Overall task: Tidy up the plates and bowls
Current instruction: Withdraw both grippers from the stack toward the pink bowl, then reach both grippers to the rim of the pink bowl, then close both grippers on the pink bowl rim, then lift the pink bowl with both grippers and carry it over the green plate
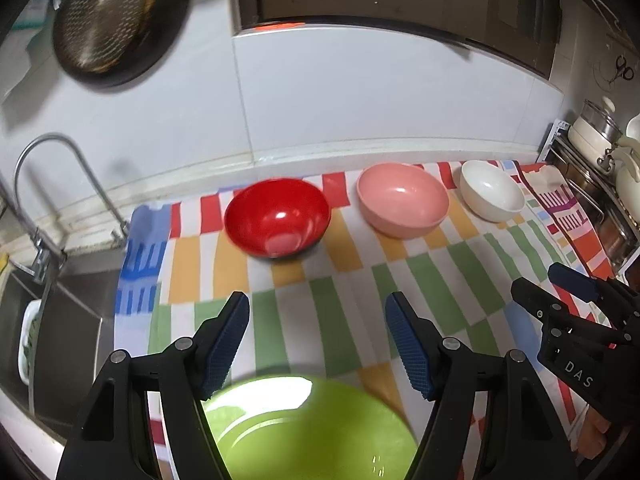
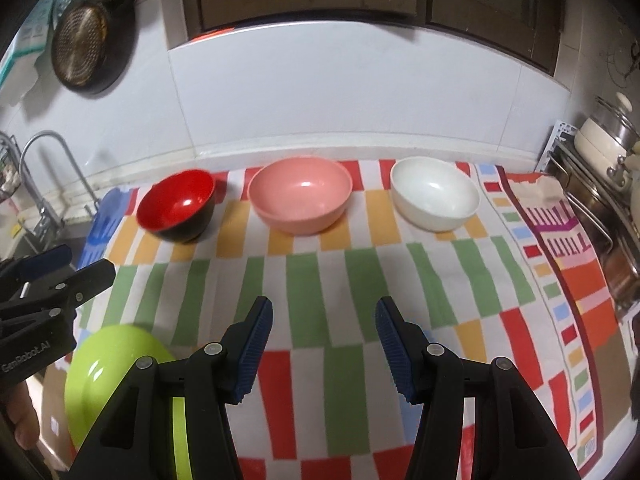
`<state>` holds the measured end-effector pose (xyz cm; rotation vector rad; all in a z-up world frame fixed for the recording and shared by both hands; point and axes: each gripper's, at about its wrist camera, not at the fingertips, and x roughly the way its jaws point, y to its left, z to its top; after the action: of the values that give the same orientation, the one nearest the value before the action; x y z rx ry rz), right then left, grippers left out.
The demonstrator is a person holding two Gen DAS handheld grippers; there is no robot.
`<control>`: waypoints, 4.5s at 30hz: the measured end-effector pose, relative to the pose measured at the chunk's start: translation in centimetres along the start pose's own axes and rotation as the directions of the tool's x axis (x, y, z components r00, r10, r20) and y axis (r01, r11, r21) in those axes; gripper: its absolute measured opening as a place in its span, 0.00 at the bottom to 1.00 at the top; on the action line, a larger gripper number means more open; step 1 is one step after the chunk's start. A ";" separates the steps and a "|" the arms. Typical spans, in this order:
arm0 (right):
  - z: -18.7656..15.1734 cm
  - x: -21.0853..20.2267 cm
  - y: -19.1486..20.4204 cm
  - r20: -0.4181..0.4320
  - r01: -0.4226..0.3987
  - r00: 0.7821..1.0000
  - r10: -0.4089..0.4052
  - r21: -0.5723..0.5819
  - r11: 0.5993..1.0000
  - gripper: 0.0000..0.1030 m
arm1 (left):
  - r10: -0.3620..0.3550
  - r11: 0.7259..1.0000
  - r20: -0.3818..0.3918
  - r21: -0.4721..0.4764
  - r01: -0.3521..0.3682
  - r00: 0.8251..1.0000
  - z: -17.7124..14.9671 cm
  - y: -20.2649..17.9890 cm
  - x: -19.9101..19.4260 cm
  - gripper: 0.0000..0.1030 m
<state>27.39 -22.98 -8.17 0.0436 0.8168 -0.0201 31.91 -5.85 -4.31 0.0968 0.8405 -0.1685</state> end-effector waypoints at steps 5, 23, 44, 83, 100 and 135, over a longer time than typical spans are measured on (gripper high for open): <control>2.0 0.9 -0.8 0.019 -0.004 1.000 0.003 0.024 1.000 0.53 | -0.004 1.000 0.005 0.026 0.004 1.000 2.5 -0.7 1.4 0.68; 7.5 7.0 -2.7 0.008 0.006 1.000 -0.007 0.099 0.995 0.53 | -0.044 0.993 -0.037 0.109 0.048 0.998 9.5 -1.8 10.0 0.65; 9.9 17.1 -4.0 -0.151 0.008 0.988 0.019 0.178 0.984 0.51 | -0.035 0.985 -0.202 0.156 0.067 0.979 11.8 -3.5 21.1 0.55; 9.2 19.1 -3.8 -0.244 -0.033 0.965 0.098 0.259 0.965 0.13 | -0.045 0.975 -0.247 0.198 0.096 0.968 10.1 -7.9 19.3 0.18; 7.3 11.6 -4.4 -0.196 -0.037 0.978 0.075 0.190 0.981 0.13 | -0.115 0.979 -0.209 0.143 0.147 0.971 7.3 -7.9 11.5 0.18; -3.2 3.2 -8.7 -0.265 0.011 0.963 0.046 0.207 0.978 0.13 | -0.208 0.962 -0.334 0.102 0.255 0.919 -4.2 -13.9 5.4 0.18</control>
<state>26.96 -31.55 -12.92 0.2554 1.0846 -0.0839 29.76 -19.44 -11.39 0.1623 1.1653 -0.4466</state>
